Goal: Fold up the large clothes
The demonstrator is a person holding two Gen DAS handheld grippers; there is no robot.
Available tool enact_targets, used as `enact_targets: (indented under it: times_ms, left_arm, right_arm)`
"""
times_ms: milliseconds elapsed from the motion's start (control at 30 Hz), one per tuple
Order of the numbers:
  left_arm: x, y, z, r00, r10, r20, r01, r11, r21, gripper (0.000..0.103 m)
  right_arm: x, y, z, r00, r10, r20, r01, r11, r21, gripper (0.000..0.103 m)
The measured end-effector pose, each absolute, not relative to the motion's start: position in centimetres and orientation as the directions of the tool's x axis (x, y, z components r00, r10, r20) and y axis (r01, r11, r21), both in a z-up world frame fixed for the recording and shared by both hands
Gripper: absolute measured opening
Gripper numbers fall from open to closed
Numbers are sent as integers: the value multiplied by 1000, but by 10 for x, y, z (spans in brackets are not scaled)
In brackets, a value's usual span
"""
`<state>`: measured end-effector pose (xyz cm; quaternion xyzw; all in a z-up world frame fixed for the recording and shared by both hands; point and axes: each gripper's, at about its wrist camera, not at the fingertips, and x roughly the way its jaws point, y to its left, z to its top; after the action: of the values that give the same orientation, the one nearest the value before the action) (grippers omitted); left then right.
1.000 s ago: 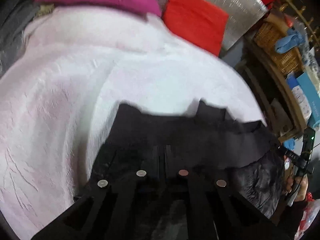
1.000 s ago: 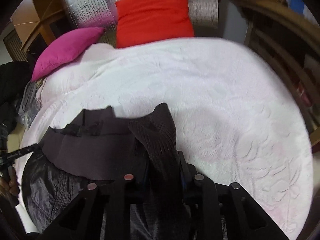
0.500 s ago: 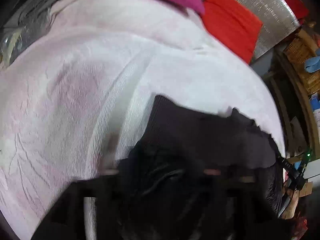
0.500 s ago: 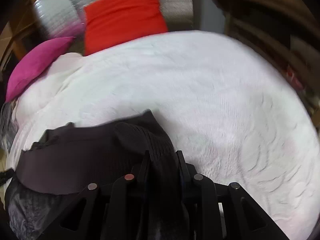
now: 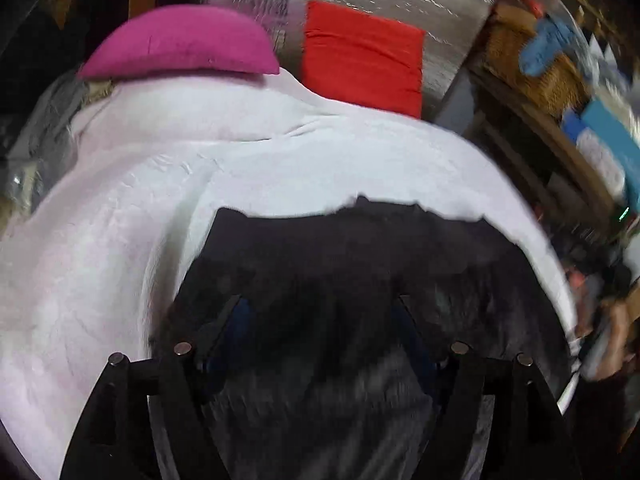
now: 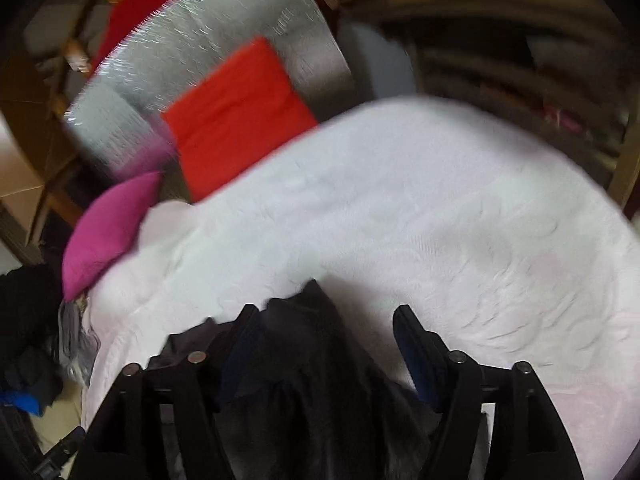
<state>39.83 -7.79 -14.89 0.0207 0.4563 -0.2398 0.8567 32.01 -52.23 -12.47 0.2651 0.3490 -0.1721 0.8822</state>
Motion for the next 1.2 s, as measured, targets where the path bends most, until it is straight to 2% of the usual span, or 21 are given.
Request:
enact_targets:
  times_ms: [100,300,433,600,667,833,933,1067,1200]
  left_arm:
    - [371,-86,-154,567,-295,-769,396,916,-60,76]
    - [336,-75,-172,601,-201,-773,294,956,-20,76]
    - [328,-68,-184,615,-154,-773,241,971,-1,76]
    - [334,-77,-202,669,-55,-741,216,969,123,88]
    - [339,-78,-210,670,-33,-741,210,967,147,92]
    - [343,-77,-214,671,-27,-741,208,966,152,93]
    - [343,-75,-214,672,-36,-740,212,966,145,93]
    - [344,-75,-215,673,-36,-738,214,966,147,93]
    - [341,-77,-215,675,-37,-736,215,965,148,93]
  right_arm:
    - [302,-476,-111,719,-86,-690,383,877,290,73]
    - [271,-392,-125,695,-65,-716,238,961,144,73]
    - [251,-359,-140,701,-44,-712,185,975,123,73]
    - [269,-349,-190,566,-105,-818,218,976,25,73]
    - [274,-351,-197,564,-116,-818,215,977,9,73]
    - [276,-355,-186,542,-98,-834,234,972,38,72]
    - [260,-364,-163,596,-73,-800,251,963,99,72]
    - [237,-373,-145,635,-174,-753,320,946,52,72]
    - [239,-402,-165,574,-201,-793,398,916,56,71]
